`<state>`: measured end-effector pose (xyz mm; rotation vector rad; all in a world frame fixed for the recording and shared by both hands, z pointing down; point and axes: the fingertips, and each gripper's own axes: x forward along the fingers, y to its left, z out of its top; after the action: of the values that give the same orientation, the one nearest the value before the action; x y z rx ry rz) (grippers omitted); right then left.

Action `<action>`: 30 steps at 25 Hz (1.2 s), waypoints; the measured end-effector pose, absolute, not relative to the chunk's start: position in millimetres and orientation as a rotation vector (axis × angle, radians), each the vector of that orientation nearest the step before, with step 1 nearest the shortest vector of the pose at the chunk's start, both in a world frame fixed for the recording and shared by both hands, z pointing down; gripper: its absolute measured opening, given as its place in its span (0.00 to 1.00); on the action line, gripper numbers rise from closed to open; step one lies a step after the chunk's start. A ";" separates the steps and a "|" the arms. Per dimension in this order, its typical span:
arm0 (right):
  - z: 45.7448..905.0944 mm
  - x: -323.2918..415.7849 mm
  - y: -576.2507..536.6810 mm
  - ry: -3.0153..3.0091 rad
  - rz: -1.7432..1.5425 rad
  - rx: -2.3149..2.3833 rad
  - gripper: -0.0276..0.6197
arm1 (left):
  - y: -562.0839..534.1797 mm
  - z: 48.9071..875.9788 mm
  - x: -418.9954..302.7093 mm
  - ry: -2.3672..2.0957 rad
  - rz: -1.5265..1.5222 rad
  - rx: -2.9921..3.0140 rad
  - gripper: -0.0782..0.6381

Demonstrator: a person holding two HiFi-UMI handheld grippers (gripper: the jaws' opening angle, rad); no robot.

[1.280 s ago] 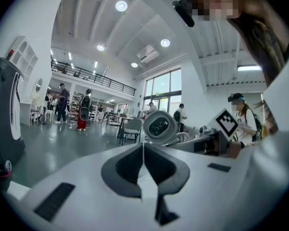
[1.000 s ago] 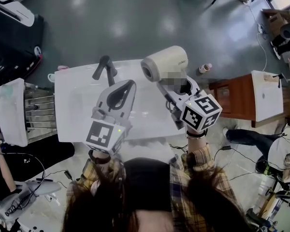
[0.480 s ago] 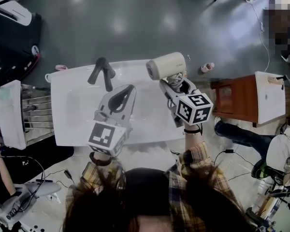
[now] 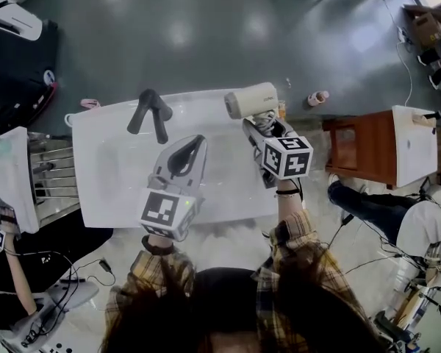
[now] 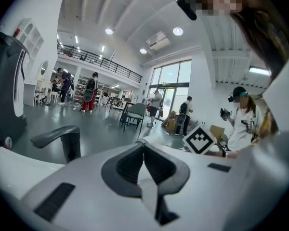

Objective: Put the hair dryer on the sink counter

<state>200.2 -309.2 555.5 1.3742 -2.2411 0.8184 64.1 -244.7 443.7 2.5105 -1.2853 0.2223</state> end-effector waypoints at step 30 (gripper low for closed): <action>626.8 213.2 -322.5 -2.009 0.840 1.384 0.46 | -240.7 460.6 57.7 -1.287 0.237 2.460 0.13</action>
<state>213.2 -322.5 626.8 1.3837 -2.0093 0.8402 57.7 -240.7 460.6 2.4600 -1.2871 0.2367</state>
